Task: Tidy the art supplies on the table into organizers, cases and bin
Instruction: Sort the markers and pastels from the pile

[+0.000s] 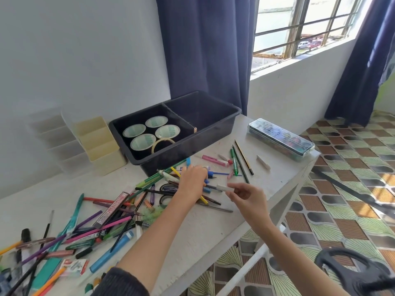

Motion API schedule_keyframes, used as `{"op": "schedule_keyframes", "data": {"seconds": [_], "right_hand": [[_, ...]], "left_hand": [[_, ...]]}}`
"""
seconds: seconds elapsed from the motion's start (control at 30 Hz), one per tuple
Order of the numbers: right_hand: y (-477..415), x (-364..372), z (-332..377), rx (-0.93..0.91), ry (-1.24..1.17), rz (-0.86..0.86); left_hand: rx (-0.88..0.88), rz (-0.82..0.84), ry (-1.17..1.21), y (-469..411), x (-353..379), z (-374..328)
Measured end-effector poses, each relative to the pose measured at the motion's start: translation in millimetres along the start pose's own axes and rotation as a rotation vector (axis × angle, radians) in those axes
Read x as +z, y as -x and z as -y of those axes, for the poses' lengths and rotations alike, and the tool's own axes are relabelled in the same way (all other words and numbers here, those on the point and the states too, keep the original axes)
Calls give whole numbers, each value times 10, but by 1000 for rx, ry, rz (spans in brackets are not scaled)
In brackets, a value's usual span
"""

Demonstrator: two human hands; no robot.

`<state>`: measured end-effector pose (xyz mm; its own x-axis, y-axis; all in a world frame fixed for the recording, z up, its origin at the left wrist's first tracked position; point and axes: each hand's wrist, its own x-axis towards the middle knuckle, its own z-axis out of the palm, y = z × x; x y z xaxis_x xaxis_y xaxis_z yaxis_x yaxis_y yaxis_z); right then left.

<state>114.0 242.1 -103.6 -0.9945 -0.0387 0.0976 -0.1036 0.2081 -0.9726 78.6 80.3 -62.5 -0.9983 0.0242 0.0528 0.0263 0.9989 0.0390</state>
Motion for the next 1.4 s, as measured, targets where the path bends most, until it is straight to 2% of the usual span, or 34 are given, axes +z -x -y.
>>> {"op": "schedule_keyframes", "data": {"seconds": [0.1, 0.17, 0.23, 0.27, 0.47, 0.53, 0.73, 0.97, 1.23, 1.4], "right_hand": [[11, 0, 48, 24, -56, 8], [28, 19, 118, 36, -120, 21], [62, 69, 217, 42, -182, 57], [81, 106, 269, 42, -208, 83], [300, 519, 551, 136, -408, 214], [416, 688, 614, 162, -439, 256], [815, 1127, 726, 132, -392, 477], [1191, 1559, 821, 156, -404, 631], [1498, 1919, 818, -22, -171, 723], [1603, 2042, 711, -189, -2, 740]], "left_hand": [[15, -85, 144, 67, -20, 11], [-23, -216, 466, 162, -66, 35], [-121, -294, 841, 295, -179, 67], [-168, -323, 951, 361, -240, 104], [-411, -305, 1410, 863, -355, 493], [-467, -323, 1495, 1104, -379, 613], [-614, -407, 1545, 1873, -346, 999], [-766, -514, 1403, 2609, -222, 1346], [-880, -550, 1240, 3092, -11, 1480], [-877, -555, 1184, 3196, 68, 1454]]}}
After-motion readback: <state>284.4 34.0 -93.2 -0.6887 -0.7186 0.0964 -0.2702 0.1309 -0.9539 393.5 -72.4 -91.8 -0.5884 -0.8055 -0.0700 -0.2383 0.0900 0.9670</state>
